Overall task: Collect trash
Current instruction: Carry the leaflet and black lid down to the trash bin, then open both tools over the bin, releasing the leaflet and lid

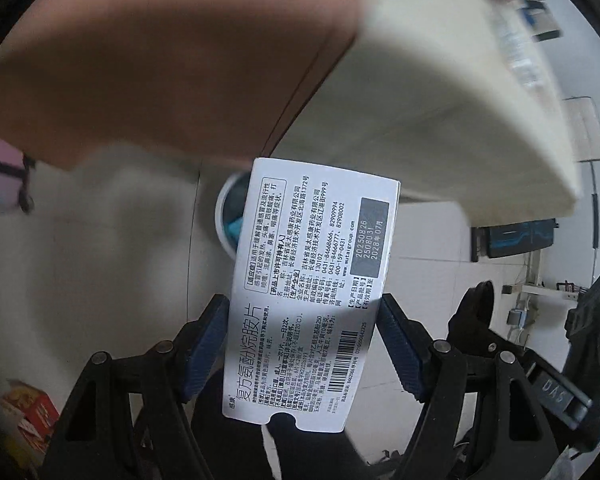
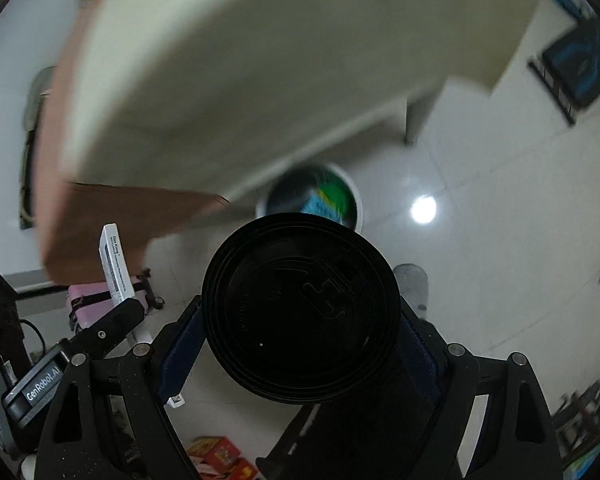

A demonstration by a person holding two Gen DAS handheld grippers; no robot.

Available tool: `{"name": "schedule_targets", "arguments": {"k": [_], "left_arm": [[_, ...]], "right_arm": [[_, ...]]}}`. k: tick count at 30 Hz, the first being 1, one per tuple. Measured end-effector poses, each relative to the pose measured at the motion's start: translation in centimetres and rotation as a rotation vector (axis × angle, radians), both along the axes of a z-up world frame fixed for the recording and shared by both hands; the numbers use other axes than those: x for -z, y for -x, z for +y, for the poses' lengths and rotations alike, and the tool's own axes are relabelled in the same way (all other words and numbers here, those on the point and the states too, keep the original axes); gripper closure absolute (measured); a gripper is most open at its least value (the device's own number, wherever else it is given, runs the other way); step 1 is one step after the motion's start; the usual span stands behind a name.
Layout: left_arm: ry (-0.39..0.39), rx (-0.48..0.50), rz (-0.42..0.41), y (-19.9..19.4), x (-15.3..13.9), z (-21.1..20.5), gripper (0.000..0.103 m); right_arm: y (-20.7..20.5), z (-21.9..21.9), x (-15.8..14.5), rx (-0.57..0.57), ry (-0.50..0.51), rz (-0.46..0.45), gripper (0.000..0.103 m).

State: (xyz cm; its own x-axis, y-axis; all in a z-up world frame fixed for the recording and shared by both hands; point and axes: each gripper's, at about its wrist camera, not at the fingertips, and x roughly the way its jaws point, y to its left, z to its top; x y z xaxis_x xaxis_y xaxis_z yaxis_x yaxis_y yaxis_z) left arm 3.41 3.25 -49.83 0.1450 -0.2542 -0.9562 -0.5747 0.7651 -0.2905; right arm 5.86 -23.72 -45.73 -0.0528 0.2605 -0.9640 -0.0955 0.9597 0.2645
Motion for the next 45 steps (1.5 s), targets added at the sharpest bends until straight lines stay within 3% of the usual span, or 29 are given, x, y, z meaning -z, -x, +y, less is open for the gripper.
{"name": "schedule_targets", "arguments": {"k": [8,11,15,18,19,21,23,26,32,35,45], "left_arm": [[0.092,-0.064,0.073,-2.2,17.8,2.5,0.031],[0.131,-0.09,0.087,-2.9,23.7,3.1,0.031],[0.184,-0.117,0.107,-3.4,29.3,3.5,0.03],[0.185,-0.116,0.136,-3.8,32.1,3.4,0.026],[0.186,-0.118,0.139,-3.8,32.2,3.5,0.022],[0.183,-0.12,0.146,-3.5,32.6,3.4,0.003],[0.174,-0.128,0.147,-3.0,32.6,3.5,0.003],[0.134,-0.121,0.159,-2.4,31.7,3.2,0.003],[-0.171,-0.003,0.208,-0.9,27.8,2.6,0.003],[-0.256,0.035,0.222,-0.2,26.1,1.9,0.003],[-0.328,0.078,0.217,2.2,20.7,1.1,0.003]], "right_arm": [[-2.6,0.3,19.2,0.019,-0.027,0.09,0.014],[-4.4,0.8,25.0,0.019,-0.045,0.102,0.014],[-5.6,1.5,30.7,0.01,-0.064,0.119,0.014],[-6.3,2.0,33.1,-0.015,-0.064,0.114,0.012],[-6.4,2.2,33.8,-0.026,-0.069,0.118,0.01],[-6.3,2.4,34.6,-0.042,-0.064,0.121,0.007],[-6.1,2.4,35.1,-0.054,-0.056,0.125,0.0],[-5.8,2.5,35.0,-0.077,-0.011,0.09,0.0],[-4.6,3.6,33.2,-0.182,0.183,-0.044,0.0],[-3.9,4.2,31.9,-0.232,0.258,-0.091,0.0],[-1.3,4.6,26.6,-0.3,0.302,-0.142,0.0]]}}
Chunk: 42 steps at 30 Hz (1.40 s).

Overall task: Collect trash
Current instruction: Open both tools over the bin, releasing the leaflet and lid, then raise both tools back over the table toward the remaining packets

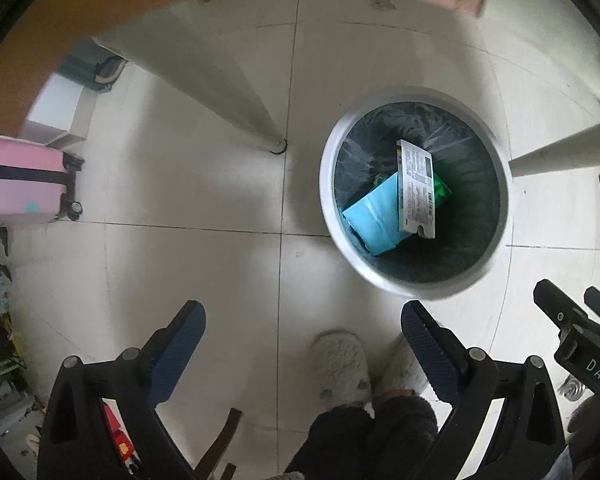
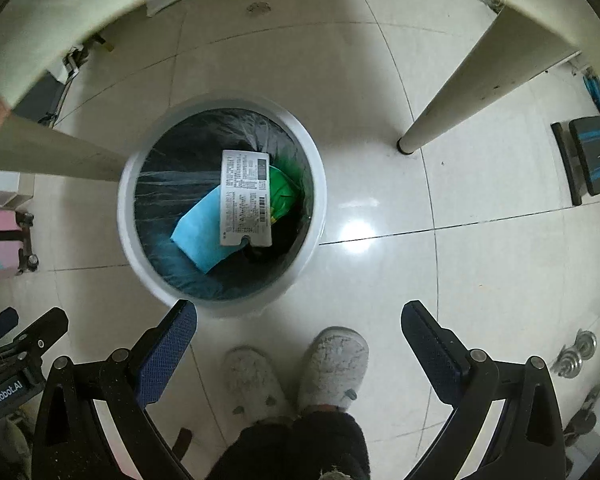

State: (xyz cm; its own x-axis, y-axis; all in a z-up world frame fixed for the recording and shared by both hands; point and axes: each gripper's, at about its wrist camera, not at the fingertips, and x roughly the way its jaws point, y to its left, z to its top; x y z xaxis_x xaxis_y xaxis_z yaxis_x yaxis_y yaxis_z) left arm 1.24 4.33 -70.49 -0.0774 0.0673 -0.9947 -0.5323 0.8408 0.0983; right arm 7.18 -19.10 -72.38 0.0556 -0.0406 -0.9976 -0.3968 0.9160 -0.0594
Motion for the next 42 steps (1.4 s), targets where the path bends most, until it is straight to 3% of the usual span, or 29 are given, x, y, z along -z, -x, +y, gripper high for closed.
{"name": "schedule_targets", "arguments": {"k": [5,11,30,36,40,42], "left_arm": [[-0.014,0.014,-0.012,1.1,-3.4,-0.9,0.003],[-0.02,0.024,-0.033,2.8,-10.0,-1.8,0.003],[-0.068,0.065,-0.186,4.8,-32.6,-3.2,0.003],[-0.11,0.051,-0.284,1.7,-38.8,-1.5,0.0],[-0.184,0.033,-0.336,-2.8,-42.0,0.1,0.0],[-0.245,0.012,-0.325,-5.5,-42.5,0.9,0.0]], "right_arm": [[1.5,0.2,-4.5,-0.015,0.0,-0.026,0.0],[3.8,0.3,-11.5,-0.029,-0.008,-0.046,0.0],[9.6,-0.9,-38.8,-0.017,-0.121,-0.135,0.0],[6.8,-0.3,-46.3,-0.002,-0.227,-0.173,0.0],[1.5,-0.5,-49.6,0.059,-0.275,-0.179,0.0],[-2.3,-0.7,-50.4,0.08,-0.25,-0.202,0.0]]}}
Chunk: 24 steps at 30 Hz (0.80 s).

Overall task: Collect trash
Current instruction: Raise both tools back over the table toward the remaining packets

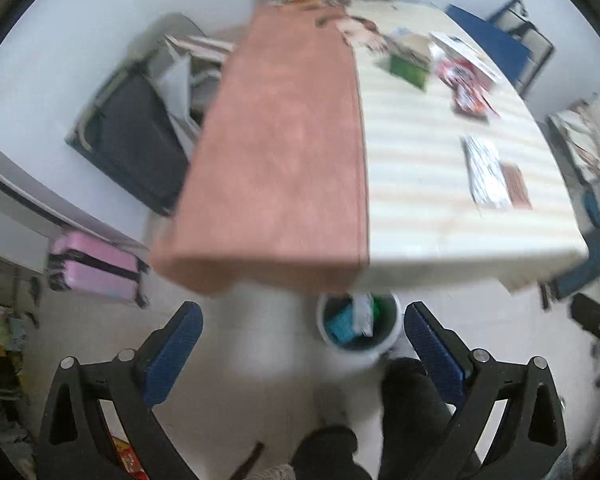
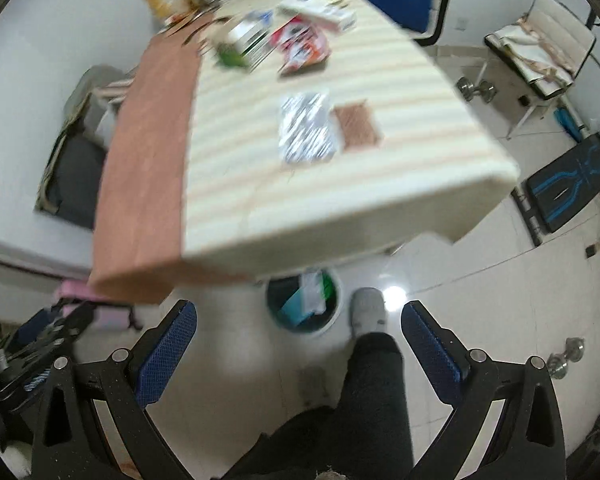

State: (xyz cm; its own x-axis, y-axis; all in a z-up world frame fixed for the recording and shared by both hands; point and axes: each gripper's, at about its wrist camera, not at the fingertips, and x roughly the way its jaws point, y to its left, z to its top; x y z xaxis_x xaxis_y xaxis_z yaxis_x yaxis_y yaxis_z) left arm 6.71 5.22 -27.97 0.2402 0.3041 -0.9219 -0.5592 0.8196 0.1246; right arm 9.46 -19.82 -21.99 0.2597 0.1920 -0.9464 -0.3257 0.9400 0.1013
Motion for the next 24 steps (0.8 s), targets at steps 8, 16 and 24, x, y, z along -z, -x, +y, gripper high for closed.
{"name": "schedule_targets", "arguments": {"k": [8,16,24], "left_arm": [[-0.044,-0.154,0.121,-9.4,2.6,2.5,0.0],[-0.101,-0.282,0.296,-17.3,7.9,6.3,0.0],[-0.053,-0.346,0.372,-19.0,11.1,8.7,0.0]], "right_arm": [[-17.4,1.3,4.5,0.05,0.022,0.11,0.0],[-31.4,10.0,7.2,-0.068,0.057,0.108,0.0],[-37.4,17.1,12.0,-0.121,0.193,0.113,0.013]]}}
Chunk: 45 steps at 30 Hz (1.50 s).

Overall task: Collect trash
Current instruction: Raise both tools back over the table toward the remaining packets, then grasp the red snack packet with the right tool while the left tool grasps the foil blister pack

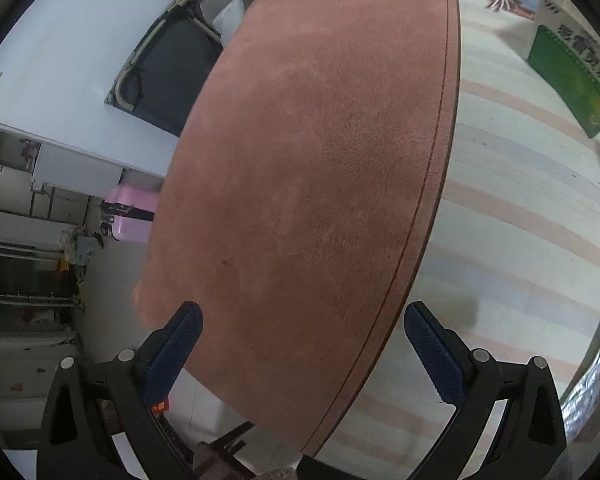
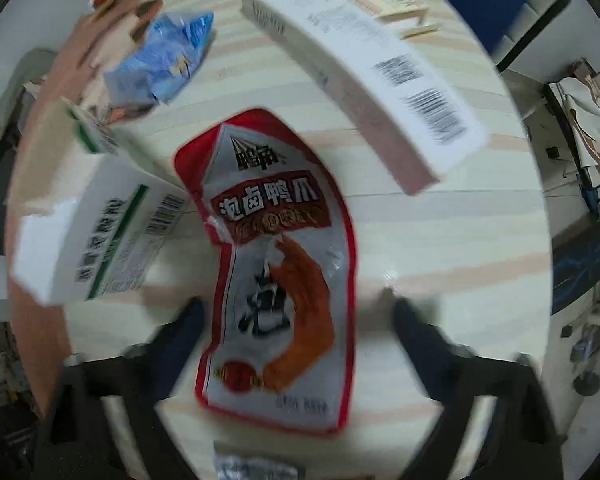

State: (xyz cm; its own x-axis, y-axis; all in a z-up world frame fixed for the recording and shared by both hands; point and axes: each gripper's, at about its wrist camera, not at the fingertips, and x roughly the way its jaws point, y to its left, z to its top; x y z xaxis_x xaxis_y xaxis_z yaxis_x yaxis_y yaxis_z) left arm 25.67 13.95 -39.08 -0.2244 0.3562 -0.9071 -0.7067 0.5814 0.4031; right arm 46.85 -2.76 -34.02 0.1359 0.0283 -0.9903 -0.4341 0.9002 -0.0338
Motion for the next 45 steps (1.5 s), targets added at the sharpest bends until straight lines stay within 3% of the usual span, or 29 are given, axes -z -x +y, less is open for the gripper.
{"name": "schedule_targets", "arguments": {"k": [2,3,5,7,11,15,21,25,28,35,39,45], "left_arm": [[0.008,0.003,0.006,-0.4,0.2,0.1,0.0],[0.014,0.006,0.002,-0.5,0.0,-0.1,0.0],[0.027,0.014,-0.012,-0.8,-0.3,-0.6,0.0],[0.047,0.039,-0.039,-1.4,-0.9,-1.7,0.0],[0.142,0.144,-0.099,-3.2,-1.8,-5.4,0.0],[0.32,0.267,-0.168,-5.4,-1.8,-10.3,0.0],[0.433,0.397,-0.158,-8.5,0.2,-15.0,0.001],[0.415,0.445,-0.098,-9.1,2.1,-16.0,0.002],[0.418,0.433,-0.116,-8.6,2.4,-15.7,0.009],[0.432,0.45,-0.155,-8.3,1.3,-17.0,0.041],[0.444,0.433,-0.174,-8.3,0.9,-18.5,0.041],[0.434,0.44,-0.168,-8.3,0.4,-17.7,0.041]], "right_arm": [[0.6,0.6,0.0,-0.036,0.054,-0.046,0.03],[0.8,0.6,0.0,-0.051,0.059,-0.059,0.031],[1.3,-0.1,-0.4,-0.086,0.013,-0.069,0.044],[1.9,-1.1,-1.0,-0.11,0.032,-0.062,0.055],[3.4,-5.8,-0.9,-0.117,0.065,-0.01,0.056],[5.5,-12.9,-0.9,-0.076,0.082,0.049,0.055],[7.4,-18.4,-0.8,-0.02,0.075,0.087,0.053],[7.3,-20.4,-0.8,0.019,0.065,0.085,0.047],[7.8,-21.5,-0.8,0.04,0.052,0.091,0.043],[7.4,-20.2,-0.2,0.027,0.097,0.037,0.038],[8.6,-19.8,-1.0,0.003,0.074,0.022,0.055],[9.0,-18.3,-0.5,-0.037,0.096,0.019,0.051]]}}
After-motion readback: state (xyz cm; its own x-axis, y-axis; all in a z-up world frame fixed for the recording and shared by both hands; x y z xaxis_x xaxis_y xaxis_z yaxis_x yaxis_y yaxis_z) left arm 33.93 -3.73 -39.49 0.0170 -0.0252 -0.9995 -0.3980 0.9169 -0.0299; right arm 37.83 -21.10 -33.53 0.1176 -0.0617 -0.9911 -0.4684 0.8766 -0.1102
